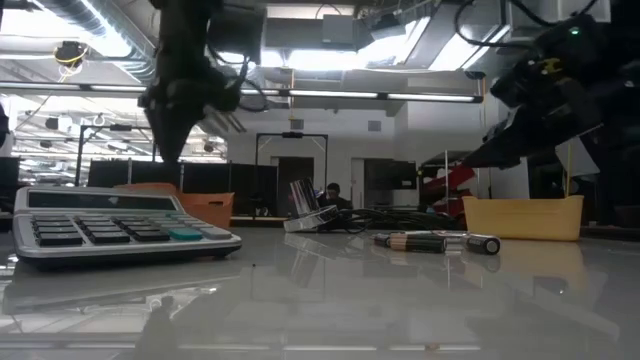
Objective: Sort batteries
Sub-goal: Put the black battery into the orange bin, then put the silver battery into the yellow bin
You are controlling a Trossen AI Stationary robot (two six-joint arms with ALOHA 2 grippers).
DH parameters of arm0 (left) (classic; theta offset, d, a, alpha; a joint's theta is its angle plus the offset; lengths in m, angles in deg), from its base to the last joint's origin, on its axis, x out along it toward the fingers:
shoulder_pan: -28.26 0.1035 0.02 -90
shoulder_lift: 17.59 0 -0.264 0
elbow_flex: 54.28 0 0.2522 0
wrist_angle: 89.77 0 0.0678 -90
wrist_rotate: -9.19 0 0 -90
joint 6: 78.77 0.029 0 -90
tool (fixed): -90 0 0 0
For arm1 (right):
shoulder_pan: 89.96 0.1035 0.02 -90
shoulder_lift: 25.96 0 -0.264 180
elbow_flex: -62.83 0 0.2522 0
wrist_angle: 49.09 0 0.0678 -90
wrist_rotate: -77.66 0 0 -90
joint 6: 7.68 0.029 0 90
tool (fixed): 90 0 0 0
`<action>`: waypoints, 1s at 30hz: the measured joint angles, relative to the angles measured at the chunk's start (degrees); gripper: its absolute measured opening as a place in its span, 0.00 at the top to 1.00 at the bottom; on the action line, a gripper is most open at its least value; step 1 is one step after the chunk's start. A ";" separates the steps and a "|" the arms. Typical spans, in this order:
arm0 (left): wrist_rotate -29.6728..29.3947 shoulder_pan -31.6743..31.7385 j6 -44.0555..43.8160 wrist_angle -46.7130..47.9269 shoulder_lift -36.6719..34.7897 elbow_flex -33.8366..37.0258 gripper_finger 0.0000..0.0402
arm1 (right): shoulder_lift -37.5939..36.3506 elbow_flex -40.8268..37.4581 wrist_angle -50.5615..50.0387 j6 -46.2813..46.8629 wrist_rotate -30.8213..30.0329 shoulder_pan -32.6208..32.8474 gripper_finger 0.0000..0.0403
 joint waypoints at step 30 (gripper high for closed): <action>-1.68 0.02 8.75 -13.65 0.00 2.75 0.66 | 26.65 15.41 -14.09 -1.32 3.10 0.04 0.69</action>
